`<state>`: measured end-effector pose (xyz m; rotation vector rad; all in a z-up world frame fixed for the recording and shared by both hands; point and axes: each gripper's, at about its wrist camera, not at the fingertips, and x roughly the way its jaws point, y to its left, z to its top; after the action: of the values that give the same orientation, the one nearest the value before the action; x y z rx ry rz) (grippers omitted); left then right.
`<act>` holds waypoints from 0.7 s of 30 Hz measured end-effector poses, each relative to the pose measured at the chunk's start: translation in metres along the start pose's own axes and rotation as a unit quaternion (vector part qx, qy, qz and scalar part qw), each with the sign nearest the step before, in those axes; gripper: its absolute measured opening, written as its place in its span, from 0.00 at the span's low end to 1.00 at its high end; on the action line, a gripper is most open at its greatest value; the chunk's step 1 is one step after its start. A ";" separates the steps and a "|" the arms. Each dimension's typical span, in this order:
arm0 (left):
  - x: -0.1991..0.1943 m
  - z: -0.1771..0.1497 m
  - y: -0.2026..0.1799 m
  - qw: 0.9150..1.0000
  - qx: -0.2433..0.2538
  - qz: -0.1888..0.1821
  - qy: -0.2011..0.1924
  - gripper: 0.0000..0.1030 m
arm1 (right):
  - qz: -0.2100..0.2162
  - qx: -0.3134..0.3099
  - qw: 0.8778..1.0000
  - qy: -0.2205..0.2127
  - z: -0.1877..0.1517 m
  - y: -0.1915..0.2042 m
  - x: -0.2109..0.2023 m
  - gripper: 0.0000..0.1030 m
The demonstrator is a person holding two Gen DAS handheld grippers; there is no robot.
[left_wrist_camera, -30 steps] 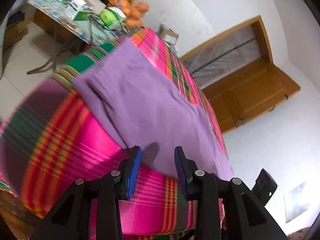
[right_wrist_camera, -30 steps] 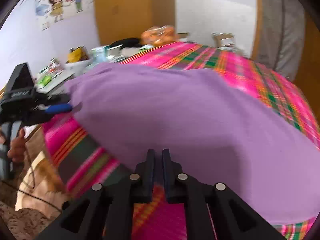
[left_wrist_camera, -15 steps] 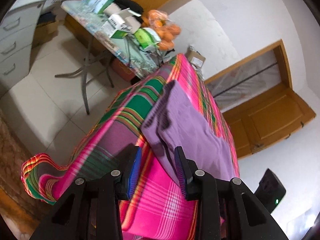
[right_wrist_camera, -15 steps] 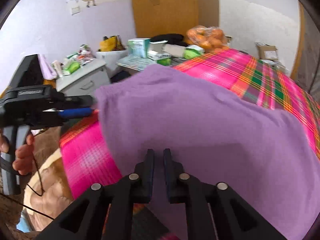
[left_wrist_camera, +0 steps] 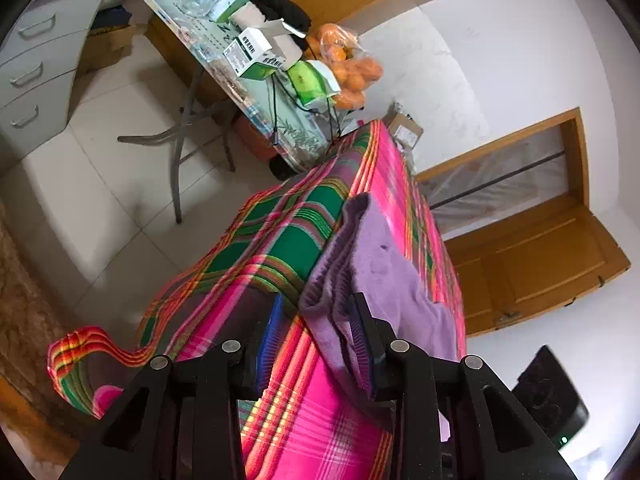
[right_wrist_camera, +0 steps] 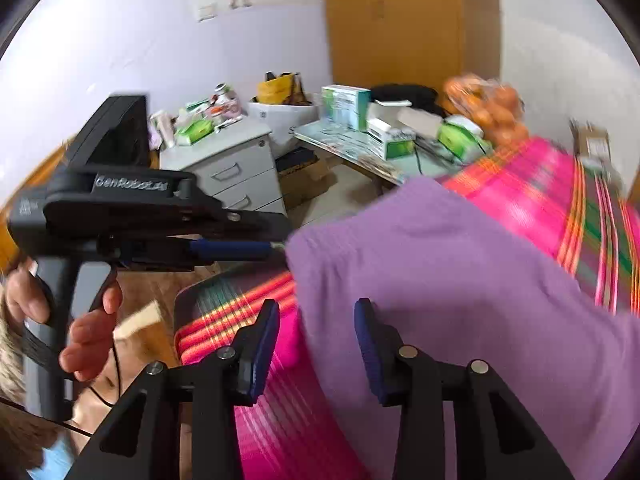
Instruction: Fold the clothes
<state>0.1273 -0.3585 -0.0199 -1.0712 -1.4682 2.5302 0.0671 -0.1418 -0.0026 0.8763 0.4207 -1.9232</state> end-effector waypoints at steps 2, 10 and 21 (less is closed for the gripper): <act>0.001 0.003 0.000 1.000 0.000 0.005 0.005 0.36 | -0.018 -0.031 0.999 0.004 0.006 0.011 0.011 0.39; 0.011 0.022 -0.010 0.999 0.012 0.000 0.033 0.42 | -0.100 -0.086 0.991 0.025 0.012 0.032 0.038 0.39; 0.049 0.052 -0.029 0.995 0.018 -0.021 0.097 0.43 | -0.087 -0.028 0.996 -0.016 0.010 0.016 0.018 0.16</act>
<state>0.0518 -0.3651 -0.0074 -1.2264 -1.3742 2.3387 0.0720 -0.1672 -0.0077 0.7921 0.5441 -2.0717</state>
